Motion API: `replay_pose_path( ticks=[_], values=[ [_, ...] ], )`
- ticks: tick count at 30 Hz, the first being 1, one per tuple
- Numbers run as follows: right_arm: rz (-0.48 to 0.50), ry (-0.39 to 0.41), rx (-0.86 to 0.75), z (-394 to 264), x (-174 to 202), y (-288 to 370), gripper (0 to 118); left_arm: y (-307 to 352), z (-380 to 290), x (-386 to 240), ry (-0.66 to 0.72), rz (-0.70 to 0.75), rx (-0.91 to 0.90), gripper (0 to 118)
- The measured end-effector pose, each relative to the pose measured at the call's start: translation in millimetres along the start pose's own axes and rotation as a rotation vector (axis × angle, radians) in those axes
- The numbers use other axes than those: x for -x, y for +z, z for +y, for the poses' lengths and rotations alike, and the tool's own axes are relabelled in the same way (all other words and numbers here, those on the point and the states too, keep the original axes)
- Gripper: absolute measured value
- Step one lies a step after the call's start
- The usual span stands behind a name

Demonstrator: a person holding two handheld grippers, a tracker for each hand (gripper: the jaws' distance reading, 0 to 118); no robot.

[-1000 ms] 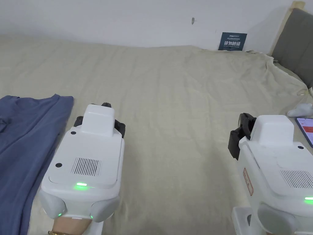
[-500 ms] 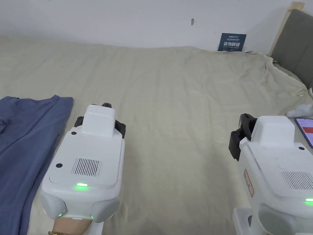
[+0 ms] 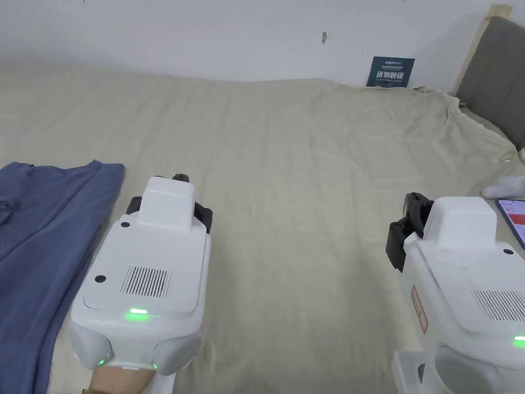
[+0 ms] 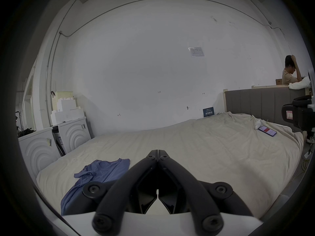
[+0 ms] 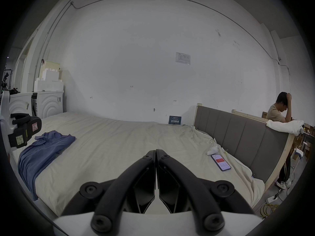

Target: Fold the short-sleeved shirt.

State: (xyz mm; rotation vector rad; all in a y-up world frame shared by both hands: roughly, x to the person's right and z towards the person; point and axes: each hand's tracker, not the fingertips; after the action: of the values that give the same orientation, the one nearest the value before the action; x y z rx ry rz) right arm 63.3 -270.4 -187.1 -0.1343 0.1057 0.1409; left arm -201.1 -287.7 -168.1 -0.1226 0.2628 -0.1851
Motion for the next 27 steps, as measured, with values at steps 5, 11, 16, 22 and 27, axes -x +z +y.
replay_pose_path(
  ticks=[5, 11, 16, 22, 27],
  values=[
    [-0.005, 0.002, 0.002, -0.9, -0.7, 0.7, 0, 0.1, 0.1, 0.4, 0.006, 0.000, -0.001, 0],
    [-0.008, 0.004, 0.006, -1.9, -1.6, 1.0, 0, 0.6, -0.4, -0.1, 0.001, 0.000, -0.001, 0],
    [-0.009, 0.007, 0.008, -2.3, -2.0, 0.8, 0, -0.1, -1.4, -0.1, -0.001, 0.000, -0.003, 0],
    [-0.008, 0.011, 0.012, -1.3, -0.6, -0.5, 0, -0.3, -0.7, 1.2, 0.003, 0.002, -0.005, 0],
    [0.018, 0.024, 0.007, 2.0, 9.6, -3.6, 0, 1.1, -1.7, 11.1, 0.008, 0.026, 0.000, 0]
  ],
)
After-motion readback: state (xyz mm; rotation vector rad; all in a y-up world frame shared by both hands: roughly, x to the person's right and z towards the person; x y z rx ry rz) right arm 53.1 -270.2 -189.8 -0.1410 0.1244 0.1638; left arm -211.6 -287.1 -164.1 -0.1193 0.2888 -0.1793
